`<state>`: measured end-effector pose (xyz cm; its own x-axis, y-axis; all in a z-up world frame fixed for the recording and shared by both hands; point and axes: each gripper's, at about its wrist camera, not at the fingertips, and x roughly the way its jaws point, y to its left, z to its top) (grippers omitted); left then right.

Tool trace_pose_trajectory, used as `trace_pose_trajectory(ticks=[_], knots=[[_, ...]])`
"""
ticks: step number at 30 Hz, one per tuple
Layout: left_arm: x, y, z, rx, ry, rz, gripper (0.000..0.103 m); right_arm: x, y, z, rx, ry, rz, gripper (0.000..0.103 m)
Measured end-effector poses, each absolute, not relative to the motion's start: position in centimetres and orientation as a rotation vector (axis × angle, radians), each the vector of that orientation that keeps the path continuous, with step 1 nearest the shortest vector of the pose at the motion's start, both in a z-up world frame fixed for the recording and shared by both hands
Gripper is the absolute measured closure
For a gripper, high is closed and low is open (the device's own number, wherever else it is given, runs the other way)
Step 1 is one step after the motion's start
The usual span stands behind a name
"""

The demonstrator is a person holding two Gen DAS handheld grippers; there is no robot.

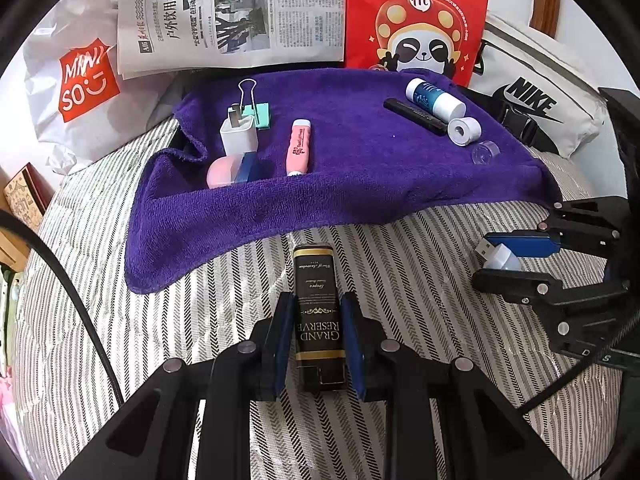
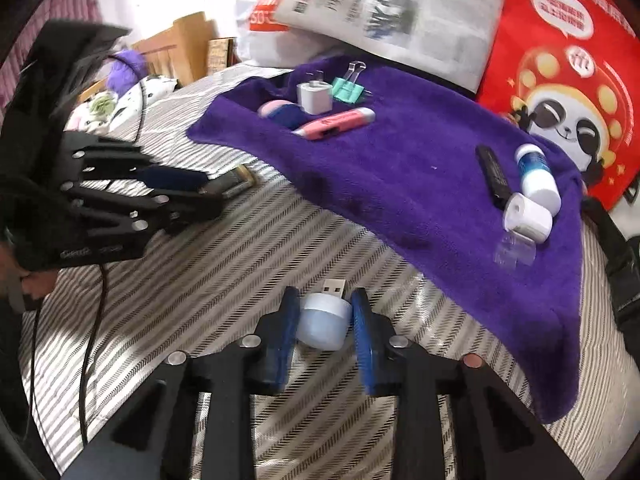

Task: Organize rigid objects
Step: 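Grasp the white USB light with the right gripper while the left gripper holds the box, then carry the box and USB light over the towel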

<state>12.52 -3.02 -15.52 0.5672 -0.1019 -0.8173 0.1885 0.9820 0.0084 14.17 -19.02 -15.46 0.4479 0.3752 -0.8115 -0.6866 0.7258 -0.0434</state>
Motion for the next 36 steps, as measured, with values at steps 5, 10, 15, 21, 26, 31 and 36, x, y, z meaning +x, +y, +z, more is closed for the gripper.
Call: trace_pose_trajectory(ticks=[5, 10, 15, 21, 26, 31, 36], knots=[[12.3, -3.2, -15.6, 0.111, 0.94, -0.167, 0.079, 14.0, -19.4, -15.7, -0.368, 0.862, 0.672, 0.077], [12.2, -3.5, -15.6, 0.134, 0.925, -0.169, 0.079, 13.6, -19.5, -15.8, -0.362, 0.838, 0.657, 0.077], [12.2, -3.5, -15.7, 0.12, 0.919, -0.161, 0.079, 13.5, -19.5, -15.8, -0.362, 0.839, 0.658, 0.077], [12.1, -3.7, -15.7, 0.127, 0.907, -0.155, 0.08, 13.6, -19.4, -15.8, -0.359, 0.841, 0.66, 0.077], [12.3, -3.4, -15.6, 0.109, 0.925, -0.167, 0.08, 13.8, -19.9, -15.4, -0.301, 0.91, 0.627, 0.077], [12.4, -3.2, -15.0, 0.081, 0.939, -0.19, 0.08, 13.1, -20.3, -14.3, -0.306, 0.925, 0.599, 0.077], [12.5, -3.8, -12.9, 0.094, 0.905, -0.209, 0.08, 13.3, -20.9, -11.7, -0.292, 0.92, 0.576, 0.077]])
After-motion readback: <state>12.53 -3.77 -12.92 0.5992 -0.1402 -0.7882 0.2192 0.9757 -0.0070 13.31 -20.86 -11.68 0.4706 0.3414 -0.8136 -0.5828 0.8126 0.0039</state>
